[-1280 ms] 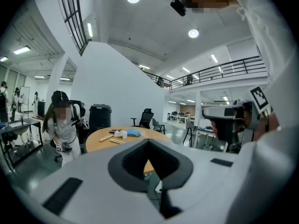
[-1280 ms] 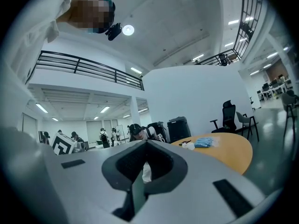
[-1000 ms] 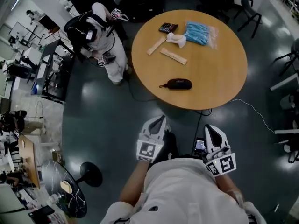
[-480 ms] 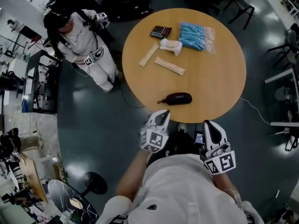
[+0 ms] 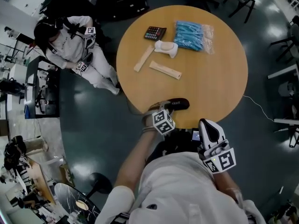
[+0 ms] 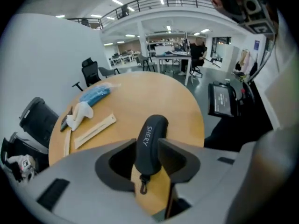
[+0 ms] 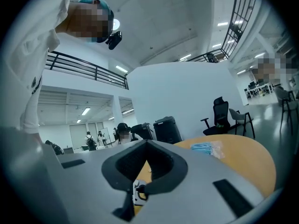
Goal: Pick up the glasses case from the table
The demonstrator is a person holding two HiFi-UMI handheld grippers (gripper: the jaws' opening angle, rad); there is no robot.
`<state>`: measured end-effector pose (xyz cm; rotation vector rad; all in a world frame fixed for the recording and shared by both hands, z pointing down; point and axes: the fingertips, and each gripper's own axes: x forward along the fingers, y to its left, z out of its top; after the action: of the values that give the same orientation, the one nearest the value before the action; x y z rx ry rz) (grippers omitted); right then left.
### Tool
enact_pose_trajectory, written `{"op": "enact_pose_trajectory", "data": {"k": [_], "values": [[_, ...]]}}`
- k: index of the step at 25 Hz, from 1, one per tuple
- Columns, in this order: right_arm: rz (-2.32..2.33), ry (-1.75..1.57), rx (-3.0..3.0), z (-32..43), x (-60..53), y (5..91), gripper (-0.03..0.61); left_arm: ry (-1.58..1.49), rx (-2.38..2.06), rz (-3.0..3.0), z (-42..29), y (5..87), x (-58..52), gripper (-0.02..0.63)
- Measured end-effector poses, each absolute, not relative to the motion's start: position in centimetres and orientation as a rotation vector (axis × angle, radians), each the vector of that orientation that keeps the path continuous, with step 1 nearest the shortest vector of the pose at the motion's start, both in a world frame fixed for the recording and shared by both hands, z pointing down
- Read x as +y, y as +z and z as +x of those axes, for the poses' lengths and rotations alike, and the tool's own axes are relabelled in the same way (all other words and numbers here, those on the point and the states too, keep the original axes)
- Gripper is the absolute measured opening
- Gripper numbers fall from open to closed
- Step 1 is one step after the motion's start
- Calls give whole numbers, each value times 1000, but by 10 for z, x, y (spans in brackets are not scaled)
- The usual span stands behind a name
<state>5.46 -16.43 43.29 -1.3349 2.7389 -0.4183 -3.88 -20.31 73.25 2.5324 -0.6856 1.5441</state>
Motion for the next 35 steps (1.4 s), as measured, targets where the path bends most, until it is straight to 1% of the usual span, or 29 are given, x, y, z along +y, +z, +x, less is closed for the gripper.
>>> {"op": "enact_pose_trajectory", "data": {"k": [1,3,7,10,13,18,22,27,30,32,35], "values": [[-1336,-428,2735,57,-166,435,15,1602,-630,2511,-38,743,-206,140],[-1340,-448,2729,63,-170,442,15,1708,-524,2466,-37,762,-210,201],[-1357,-500,2715,76,-174,454,17,1823,-314,2372,-32,791,-207,268],[-1375,-517,2696,85,-177,459,17,1893,-251,2321,-33,808,-208,294],[-1391,-532,2677,94,-180,459,17,1956,-237,2290,-34,815,-214,299],[-1404,-563,2665,105,-181,465,17,1952,-170,2221,-28,839,-210,334],[-1405,-567,2666,111,-180,467,17,1929,-142,2229,-29,841,-211,339],[-1399,-559,2677,115,-181,467,17,1817,-207,2259,-35,826,-204,339],[-1385,-534,2689,112,-185,465,17,1666,-318,2311,-32,801,-205,338],[-1373,-509,2702,108,-187,463,17,1469,-454,2382,-27,771,-208,338],[-1359,-463,2724,100,-191,456,17,1058,-808,2541,-27,694,-220,337]]}}
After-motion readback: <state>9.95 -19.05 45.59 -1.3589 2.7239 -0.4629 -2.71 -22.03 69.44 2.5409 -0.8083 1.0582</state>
